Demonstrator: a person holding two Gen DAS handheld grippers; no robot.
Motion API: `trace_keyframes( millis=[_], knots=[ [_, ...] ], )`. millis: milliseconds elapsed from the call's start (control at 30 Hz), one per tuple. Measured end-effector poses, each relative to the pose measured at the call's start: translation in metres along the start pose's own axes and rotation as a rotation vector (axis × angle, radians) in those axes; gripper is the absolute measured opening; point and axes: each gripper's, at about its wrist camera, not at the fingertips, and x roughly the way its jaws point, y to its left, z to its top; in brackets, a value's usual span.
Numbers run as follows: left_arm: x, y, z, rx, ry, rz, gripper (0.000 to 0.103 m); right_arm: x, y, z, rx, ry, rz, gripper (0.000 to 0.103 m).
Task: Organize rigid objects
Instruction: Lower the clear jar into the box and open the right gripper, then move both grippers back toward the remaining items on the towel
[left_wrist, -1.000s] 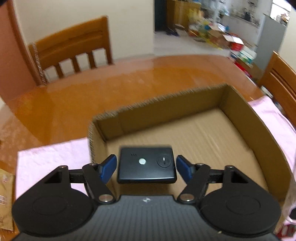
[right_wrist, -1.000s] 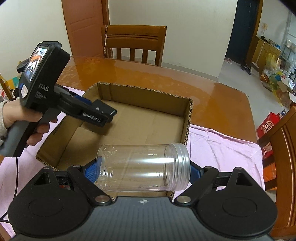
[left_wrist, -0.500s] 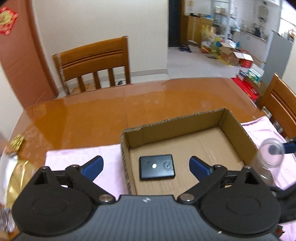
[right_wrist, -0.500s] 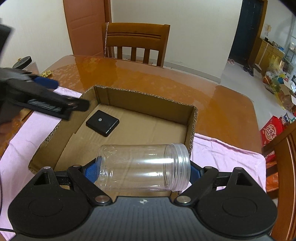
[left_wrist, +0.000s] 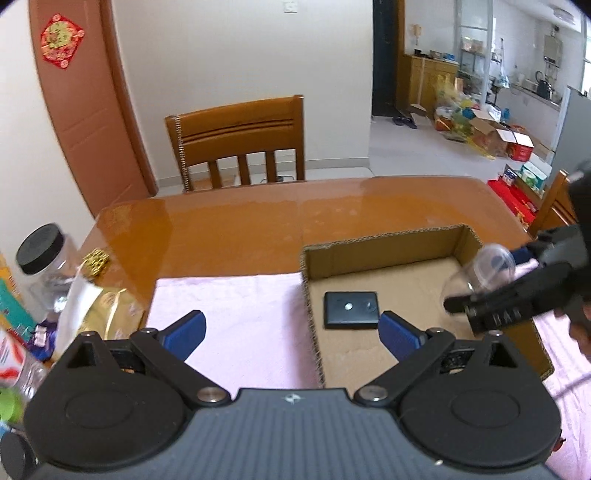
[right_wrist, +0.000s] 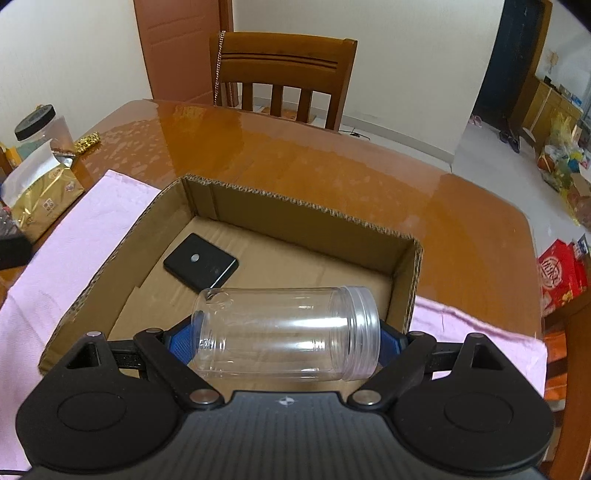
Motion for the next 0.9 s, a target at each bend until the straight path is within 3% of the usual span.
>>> trace_keyframes(
  millis=[200, 267, 467, 900],
  knots=[
    [-0.009, 0.013, -0.017, -0.042, 0.011, 0.026, 0.099, 0.017, -0.003, 0.014, -0.011, -0.008, -0.036, 0.094],
    [-0.013, 0.018, -0.023, -0.063, 0.005, 0.029, 0.099, 0.019, -0.005, 0.017, -0.004, -0.027, -0.048, 0.103],
    [-0.02, 0.028, -0.034, -0.108, -0.007, 0.035, 0.102, 0.009, -0.006, 0.022, -0.001, -0.058, -0.066, 0.103],
    [-0.027, 0.021, -0.066, -0.061, -0.019, 0.043, 0.102, -0.049, 0.008, -0.02, 0.024, -0.112, -0.08, 0.103]
  ],
)
